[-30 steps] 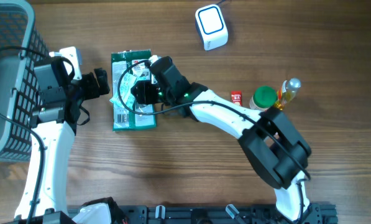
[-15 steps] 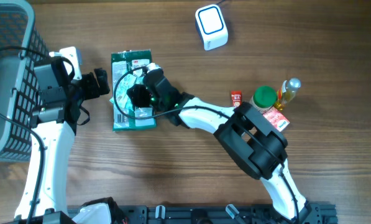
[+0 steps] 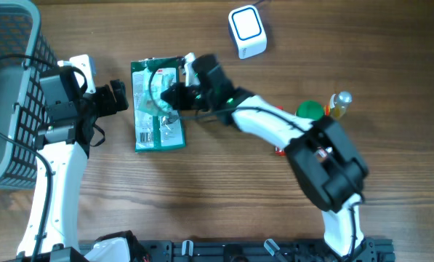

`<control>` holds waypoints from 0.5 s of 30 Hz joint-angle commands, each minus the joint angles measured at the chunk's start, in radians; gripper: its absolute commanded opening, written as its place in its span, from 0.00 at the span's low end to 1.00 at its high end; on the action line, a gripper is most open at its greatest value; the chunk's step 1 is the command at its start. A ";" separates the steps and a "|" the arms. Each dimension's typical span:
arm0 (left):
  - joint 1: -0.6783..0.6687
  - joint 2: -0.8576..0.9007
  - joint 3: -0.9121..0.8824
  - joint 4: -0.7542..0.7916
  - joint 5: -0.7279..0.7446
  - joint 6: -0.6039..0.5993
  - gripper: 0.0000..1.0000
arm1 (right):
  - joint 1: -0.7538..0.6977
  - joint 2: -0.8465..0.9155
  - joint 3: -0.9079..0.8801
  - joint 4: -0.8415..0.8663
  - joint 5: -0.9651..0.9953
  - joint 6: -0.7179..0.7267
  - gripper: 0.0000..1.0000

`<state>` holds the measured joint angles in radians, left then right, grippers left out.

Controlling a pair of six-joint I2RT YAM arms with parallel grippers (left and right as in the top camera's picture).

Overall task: Scan the item barcode
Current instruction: 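Reach the right gripper to the pale green wipes pack on the gloves, then grasp the wipes pack and drag it right off the gloves pack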

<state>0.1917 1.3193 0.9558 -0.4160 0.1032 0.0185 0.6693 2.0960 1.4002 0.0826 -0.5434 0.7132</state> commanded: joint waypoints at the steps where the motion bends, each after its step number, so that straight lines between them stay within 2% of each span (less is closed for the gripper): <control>1: 0.005 0.003 0.008 0.003 0.004 0.008 1.00 | -0.092 -0.034 0.000 -0.241 -0.241 -0.229 0.04; 3: 0.005 0.003 0.008 0.003 0.004 0.008 1.00 | -0.130 -0.034 0.000 -0.462 -0.144 -0.405 0.04; 6: 0.005 0.003 0.008 0.003 0.004 0.008 1.00 | -0.142 -0.034 0.000 -0.626 0.071 -0.583 0.04; 8: 0.005 0.003 0.008 0.003 0.004 0.008 1.00 | -0.141 -0.034 0.000 -0.666 0.207 -0.664 0.04; 12: 0.005 0.003 0.008 0.003 0.004 0.008 1.00 | -0.140 -0.034 0.000 -0.653 0.264 -0.740 0.05; 15: 0.005 0.003 0.008 0.003 0.004 0.008 1.00 | -0.140 -0.038 0.004 -0.643 0.264 -0.712 0.35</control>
<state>0.1917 1.3193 0.9558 -0.4160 0.1032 0.0185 0.5293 2.0701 1.3983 -0.5648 -0.3431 0.0227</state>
